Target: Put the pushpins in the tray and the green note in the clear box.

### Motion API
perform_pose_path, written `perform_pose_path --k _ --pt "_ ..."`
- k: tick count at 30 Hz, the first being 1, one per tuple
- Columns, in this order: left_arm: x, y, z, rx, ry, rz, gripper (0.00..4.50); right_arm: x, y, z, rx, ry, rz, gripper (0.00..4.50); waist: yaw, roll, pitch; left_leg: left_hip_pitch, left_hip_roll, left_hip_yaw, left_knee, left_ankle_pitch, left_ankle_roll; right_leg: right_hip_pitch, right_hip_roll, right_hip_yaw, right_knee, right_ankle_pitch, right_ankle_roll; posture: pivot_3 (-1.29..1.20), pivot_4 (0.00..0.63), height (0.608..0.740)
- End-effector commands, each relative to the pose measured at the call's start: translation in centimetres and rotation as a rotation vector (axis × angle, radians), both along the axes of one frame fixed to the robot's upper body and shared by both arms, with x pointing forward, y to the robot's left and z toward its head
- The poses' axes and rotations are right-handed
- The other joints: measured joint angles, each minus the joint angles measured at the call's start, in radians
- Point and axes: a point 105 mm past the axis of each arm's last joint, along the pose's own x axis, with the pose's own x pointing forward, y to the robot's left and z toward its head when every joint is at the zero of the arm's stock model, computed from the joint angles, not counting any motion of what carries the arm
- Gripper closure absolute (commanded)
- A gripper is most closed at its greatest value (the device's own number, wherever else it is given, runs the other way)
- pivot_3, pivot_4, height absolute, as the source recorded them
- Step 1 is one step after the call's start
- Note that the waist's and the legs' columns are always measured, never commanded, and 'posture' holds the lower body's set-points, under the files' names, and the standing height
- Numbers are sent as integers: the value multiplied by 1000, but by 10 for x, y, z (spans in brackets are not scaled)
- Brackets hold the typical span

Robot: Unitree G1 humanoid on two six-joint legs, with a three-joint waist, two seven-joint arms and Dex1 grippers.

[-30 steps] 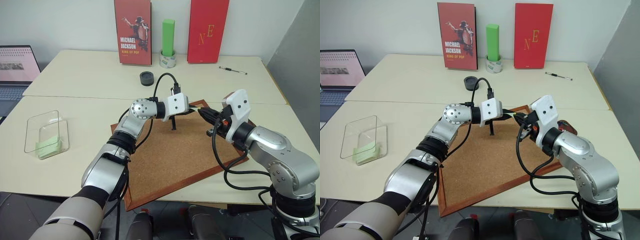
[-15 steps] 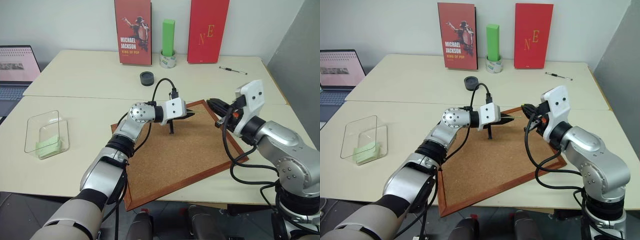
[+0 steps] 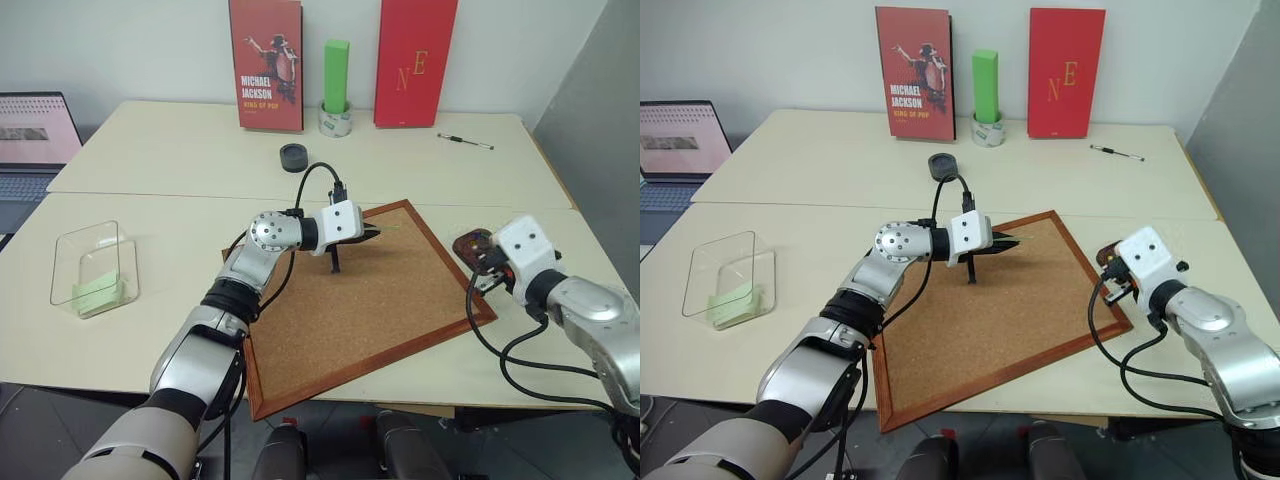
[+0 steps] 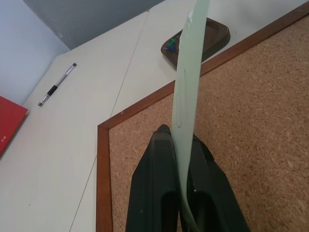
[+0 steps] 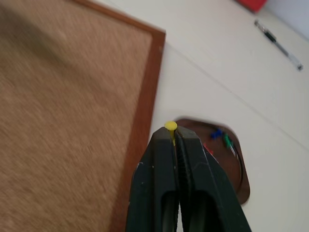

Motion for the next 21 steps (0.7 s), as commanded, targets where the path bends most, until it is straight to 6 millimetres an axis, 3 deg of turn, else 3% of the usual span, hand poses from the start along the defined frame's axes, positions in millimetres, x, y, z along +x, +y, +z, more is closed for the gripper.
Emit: perform_pose_path --k 1,7,11,16,21 --pt "-3 0 13 -35 -31 -6 4433 14 -15 -4 -40 -51 -42 4500 0 0 0 1 0 0 0 0 0 1 0 0 0 0 0 0 150 740" --pt "-6 2 12 -36 -25 2 4433 32 -26 -23 -61 -40 -69 4500 0 0 0 0 0 0 0 0 0 0 0 0 -1 0 0 0 150 740" --pt "-6 2 12 -35 -22 6 4433 40 -29 -26 -52 -50 -76 4500 1 0 0 0 0 0 0 0 0 0 0 0 0 0 0 0 150 740" --pt "-6 4 11 -31 -20 9 4500 43 -29 -25 -36 -61 -75 3412 1 0 0 0 0 0 0 0 0 0 0 0 0 0 0 0 150 740" --pt "-6 6 11 -27 -20 14 4500 41 -25 -12 -22 -101 -66 2504 1 0 0 0 0 0 0 0 0 0 0 0 0 0 0 0 150 740"
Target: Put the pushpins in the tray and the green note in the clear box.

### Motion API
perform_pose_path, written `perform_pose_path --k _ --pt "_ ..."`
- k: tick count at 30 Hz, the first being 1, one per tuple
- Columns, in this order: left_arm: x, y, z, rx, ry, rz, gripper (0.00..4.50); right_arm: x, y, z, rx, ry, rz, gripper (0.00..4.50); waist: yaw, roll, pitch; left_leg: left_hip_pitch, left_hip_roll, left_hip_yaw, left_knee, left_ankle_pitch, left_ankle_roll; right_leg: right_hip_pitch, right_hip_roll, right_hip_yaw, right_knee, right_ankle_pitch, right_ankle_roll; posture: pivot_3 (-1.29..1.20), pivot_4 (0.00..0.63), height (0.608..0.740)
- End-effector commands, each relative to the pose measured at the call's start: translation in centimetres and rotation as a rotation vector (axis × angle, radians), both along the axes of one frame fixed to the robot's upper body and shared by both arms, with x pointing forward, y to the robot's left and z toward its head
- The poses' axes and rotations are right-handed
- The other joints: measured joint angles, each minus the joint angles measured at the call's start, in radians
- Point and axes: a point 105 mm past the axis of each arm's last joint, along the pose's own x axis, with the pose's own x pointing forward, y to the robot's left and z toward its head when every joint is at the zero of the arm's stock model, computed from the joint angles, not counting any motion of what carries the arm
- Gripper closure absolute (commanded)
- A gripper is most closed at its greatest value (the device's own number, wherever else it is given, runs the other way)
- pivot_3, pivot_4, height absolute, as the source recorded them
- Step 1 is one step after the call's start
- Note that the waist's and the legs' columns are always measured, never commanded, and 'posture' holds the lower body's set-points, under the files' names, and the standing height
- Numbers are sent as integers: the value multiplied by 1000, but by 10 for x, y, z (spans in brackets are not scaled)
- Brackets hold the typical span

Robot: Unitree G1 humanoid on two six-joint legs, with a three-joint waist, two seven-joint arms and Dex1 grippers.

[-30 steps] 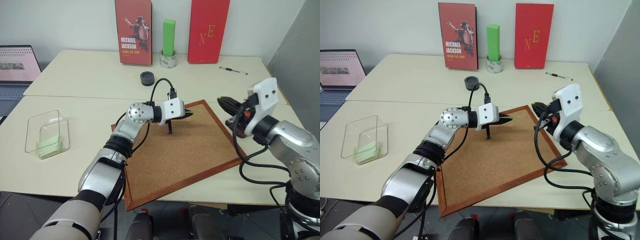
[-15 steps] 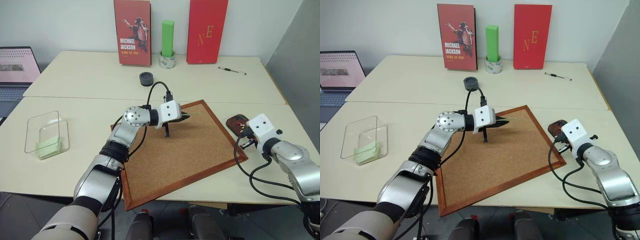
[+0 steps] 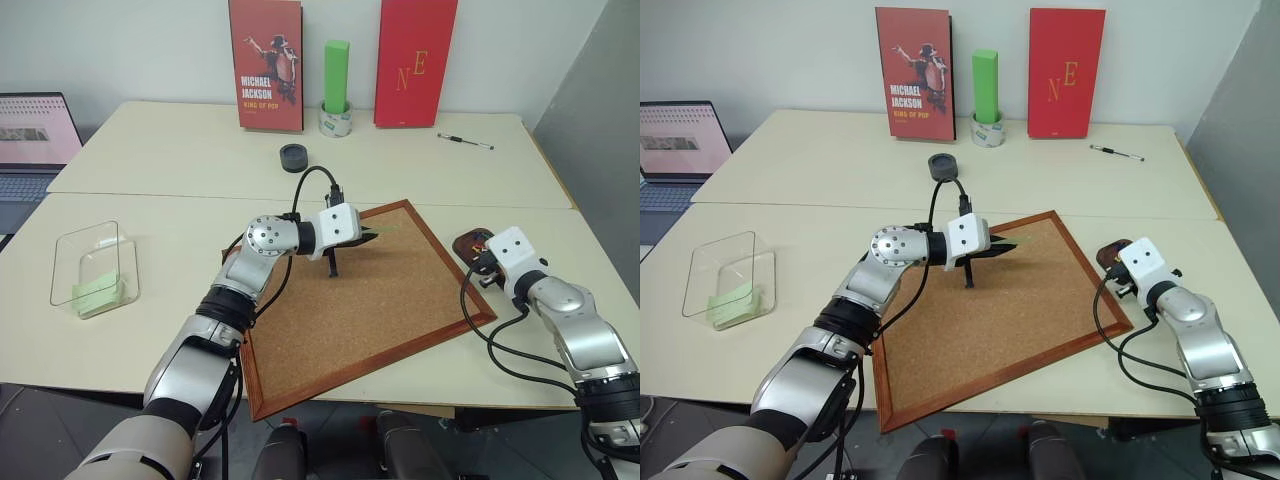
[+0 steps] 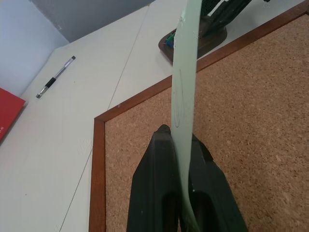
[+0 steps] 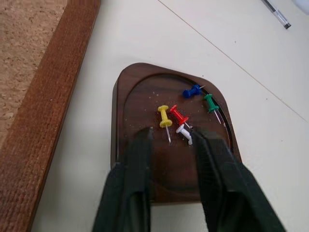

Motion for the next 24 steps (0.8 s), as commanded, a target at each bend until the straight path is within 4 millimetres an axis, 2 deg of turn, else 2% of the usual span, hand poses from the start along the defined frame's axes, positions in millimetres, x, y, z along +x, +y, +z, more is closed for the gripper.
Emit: perform_pose_path --k 1,5,7,10,12,16,19,21,24 --pt "-1 0 15 -31 -44 -10 4500 0 2 28 1 -94 14 2280 0 0 0 0 0 0 0 0 0 0 0 0 0 0 0 0 150 740" --pt "0 4 16 -28 -54 6 4500 -7 17 46 46 -144 84 1502 0 0 0 0 0 0 0 0 0 0 0 0 0 0 0 0 150 740" --pt "2 13 20 -26 -69 38 4500 -15 36 64 111 -196 170 1502 0 0 0 0 0 0 0 0 0 0 0 0 0 0 0 0 150 740" --pt "2 34 28 -13 -106 106 4500 -33 83 92 246 -248 401 1502 -7 0 0 0 0 0 0 0 0 0 0 0 1 0 0 0 150 740" --pt "-1 47 33 3 -135 148 4500 -42 105 103 306 -255 503 1502 -14 0 0 0 1 -1 0 0 0 0 1 0 1 0 0 0 150 740" --pt "-13 98 43 234 -355 241 4500 -58 142 117 405 -190 696 1502 -25 0 0 1 1 -1 0 0 0 0 0 0 2 0 0 0 150 740" --pt "-19 149 56 359 -462 376 4500 -66 163 121 437 -125 828 1502 -24 0 0 2 1 -1 0 0 0 0 0 -1 2 0 0 0 150 740" --pt "-22 172 62 414 -486 445 4500 -68 169 122 446 -92 877 1502 -23 0 0 1 2 -1 0 0 0 0 0 -1 2 0 0 0 150 740" --pt "-31 231 70 529 -453 643 4500 -69 179 120 445 -42 956 1502 -23 0 0 1 2 -1 0 0 0 0 0 -2 1 0 0 0 150 740"
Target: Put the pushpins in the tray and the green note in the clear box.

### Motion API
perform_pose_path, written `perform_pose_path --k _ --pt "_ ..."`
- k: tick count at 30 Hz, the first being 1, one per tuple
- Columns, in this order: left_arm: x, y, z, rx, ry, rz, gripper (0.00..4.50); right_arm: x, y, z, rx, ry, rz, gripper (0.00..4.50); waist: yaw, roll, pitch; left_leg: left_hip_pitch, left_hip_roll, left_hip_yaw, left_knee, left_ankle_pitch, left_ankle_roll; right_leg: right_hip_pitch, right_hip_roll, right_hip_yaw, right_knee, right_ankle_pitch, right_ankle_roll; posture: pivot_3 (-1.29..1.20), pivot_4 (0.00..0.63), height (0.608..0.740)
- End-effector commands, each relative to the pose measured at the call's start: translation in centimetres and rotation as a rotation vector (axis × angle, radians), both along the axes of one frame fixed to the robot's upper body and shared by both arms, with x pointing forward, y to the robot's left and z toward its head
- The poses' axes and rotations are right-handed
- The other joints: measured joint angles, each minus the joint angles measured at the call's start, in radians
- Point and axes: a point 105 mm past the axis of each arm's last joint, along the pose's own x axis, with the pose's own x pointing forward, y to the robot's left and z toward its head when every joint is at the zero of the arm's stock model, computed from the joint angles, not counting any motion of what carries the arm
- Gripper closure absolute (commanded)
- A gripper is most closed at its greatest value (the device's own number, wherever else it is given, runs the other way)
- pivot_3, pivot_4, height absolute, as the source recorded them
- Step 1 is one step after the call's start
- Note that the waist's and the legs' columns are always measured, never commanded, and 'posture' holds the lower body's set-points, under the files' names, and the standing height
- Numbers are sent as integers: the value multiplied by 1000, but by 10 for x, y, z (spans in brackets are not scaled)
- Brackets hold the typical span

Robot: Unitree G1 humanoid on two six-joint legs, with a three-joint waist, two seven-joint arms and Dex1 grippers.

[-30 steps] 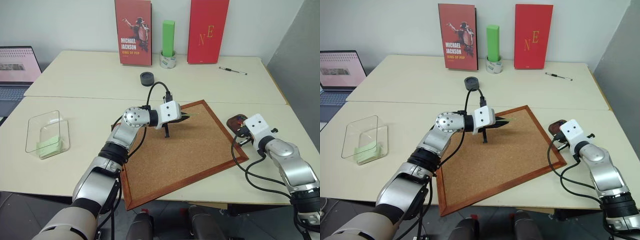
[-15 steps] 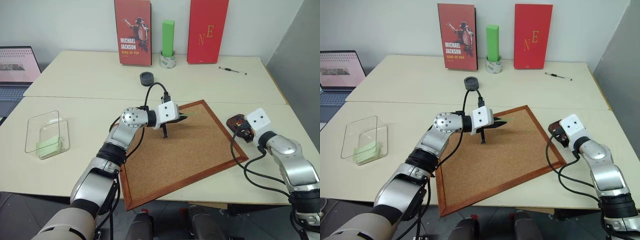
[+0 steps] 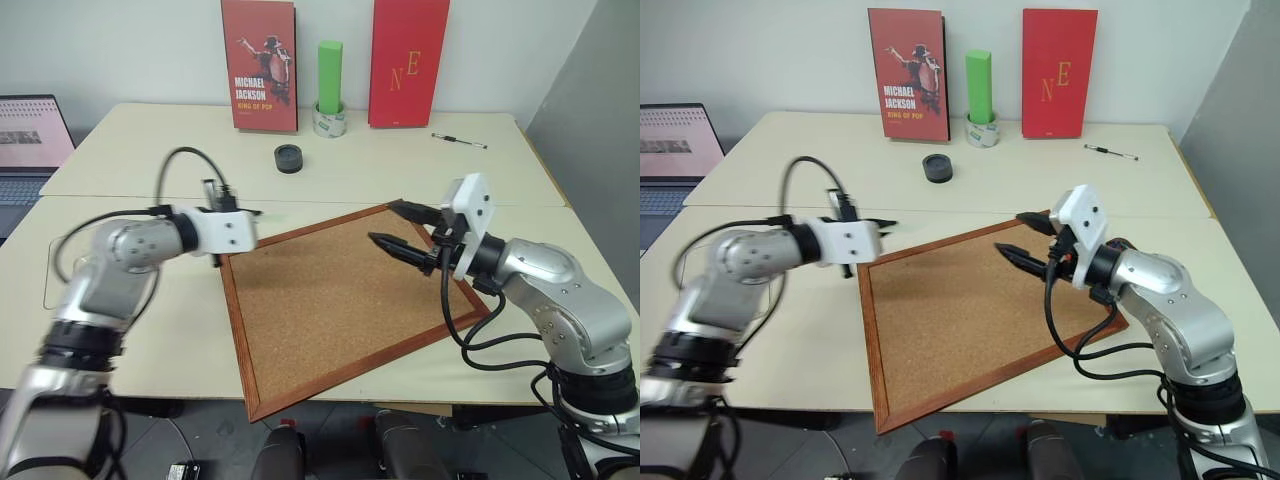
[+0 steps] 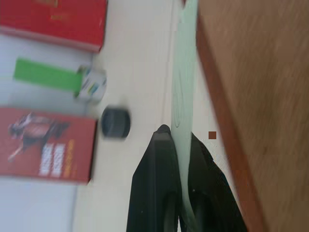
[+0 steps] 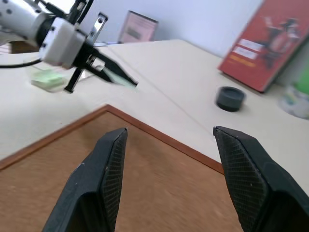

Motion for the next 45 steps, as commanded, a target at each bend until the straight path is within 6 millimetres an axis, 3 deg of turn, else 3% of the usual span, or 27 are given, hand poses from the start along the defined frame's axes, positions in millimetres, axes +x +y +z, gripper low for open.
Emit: perform_pose_path --k 1,6,11,20,34,35,45 --pt "-11 57 31 43 -80 224 4500 -5 11 4 -10 2 110 1502 -1 0 0 0 0 0 0 0 0 0 0 0 0 0 0 0 150 740" --pt "-35 121 34 9 -17 507 4500 -6 24 -6 -47 39 226 1502 -2 0 0 -1 1 0 -1 0 0 -1 0 -1 0 0 -1 0 150 740" --pt "-57 156 16 -16 69 675 4500 -2 33 -14 -93 26 273 1502 -3 0 0 -1 1 0 -1 0 0 -2 0 -1 1 -1 -1 0 150 740" --pt "-82 188 5 -37 102 824 4500 1 42 -18 -116 12 309 1502 -2 0 0 -1 1 0 -1 0 0 -2 0 -2 0 -1 -1 0 150 740" --pt "-88 206 -15 -88 122 943 4500 -1 53 -11 -107 0 333 1502 -3 0 0 -1 1 0 -1 0 0 -3 0 -2 1 -1 -1 0 150 740" --pt "-88 206 -17 -96 134 944 4103 -1 53 -10 -103 0 334 1474 -3 0 0 -1 1 0 -1 0 0 -3 0 -2 1 -1 -1 0 150 740" --pt "-84 202 -15 -165 126 950 2268 -2 54 -9 -108 -4 340 1474 -3 0 0 0 1 0 -1 0 0 -3 0 -2 1 -1 -1 0 150 740"
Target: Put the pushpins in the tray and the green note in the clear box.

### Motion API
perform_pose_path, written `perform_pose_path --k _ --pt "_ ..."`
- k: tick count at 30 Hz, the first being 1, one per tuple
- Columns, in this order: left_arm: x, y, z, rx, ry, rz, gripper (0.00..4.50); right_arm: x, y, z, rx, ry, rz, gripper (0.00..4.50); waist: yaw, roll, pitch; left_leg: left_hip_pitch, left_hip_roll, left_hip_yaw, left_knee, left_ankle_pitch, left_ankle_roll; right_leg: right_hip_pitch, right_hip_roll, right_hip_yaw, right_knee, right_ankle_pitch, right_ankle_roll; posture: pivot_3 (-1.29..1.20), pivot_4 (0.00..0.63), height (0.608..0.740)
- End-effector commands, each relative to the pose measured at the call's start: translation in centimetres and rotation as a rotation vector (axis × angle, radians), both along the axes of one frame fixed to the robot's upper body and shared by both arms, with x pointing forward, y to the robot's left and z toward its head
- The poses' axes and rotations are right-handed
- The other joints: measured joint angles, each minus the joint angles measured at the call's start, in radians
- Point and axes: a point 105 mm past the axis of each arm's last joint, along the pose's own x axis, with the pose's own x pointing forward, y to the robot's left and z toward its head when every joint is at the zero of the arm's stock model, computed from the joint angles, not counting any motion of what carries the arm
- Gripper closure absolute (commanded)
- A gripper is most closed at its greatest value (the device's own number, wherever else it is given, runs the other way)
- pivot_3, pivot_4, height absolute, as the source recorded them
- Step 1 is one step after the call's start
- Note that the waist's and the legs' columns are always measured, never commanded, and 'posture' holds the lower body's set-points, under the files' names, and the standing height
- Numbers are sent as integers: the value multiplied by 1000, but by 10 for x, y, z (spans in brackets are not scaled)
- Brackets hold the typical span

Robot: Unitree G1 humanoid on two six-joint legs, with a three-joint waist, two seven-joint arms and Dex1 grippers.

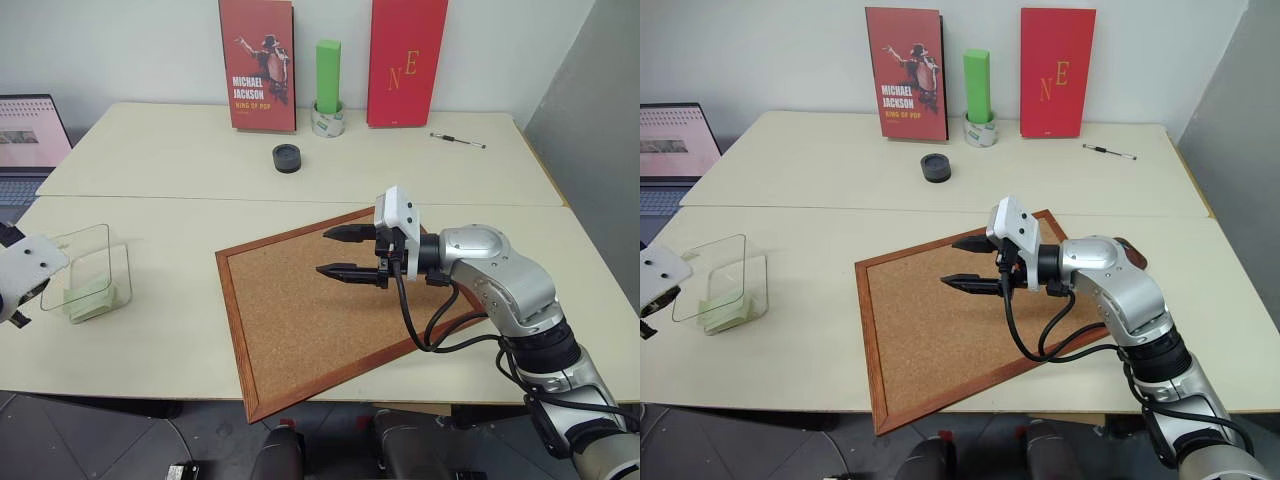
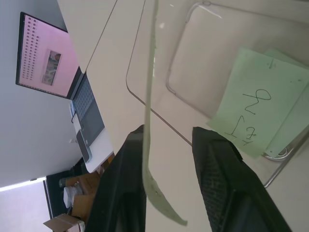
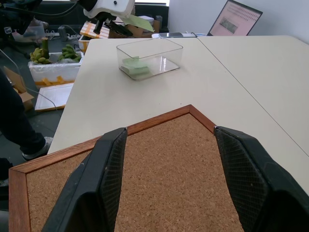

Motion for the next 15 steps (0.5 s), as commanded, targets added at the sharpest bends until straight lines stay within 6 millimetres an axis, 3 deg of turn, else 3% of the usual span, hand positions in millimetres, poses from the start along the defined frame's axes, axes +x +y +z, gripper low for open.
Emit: perform_pose_path --k 1,11,15 --pt "4 -4 5 -28 -27 -1 2100 -4 2 12 9 -47 28 1474 0 0 0 0 0 0 0 0 0 0 0 0 0 0 0 0 150 740" --pt "12 -18 2 -19 41 -73 25 -3 2 15 14 -57 23 1474 1 0 0 0 0 0 0 0 0 0 0 0 0 0 0 0 150 740" --pt "20 -25 -1 -14 59 -110 25 -3 3 18 26 -62 18 1474 1 0 0 0 0 0 0 0 0 0 0 0 0 0 0 0 150 740"
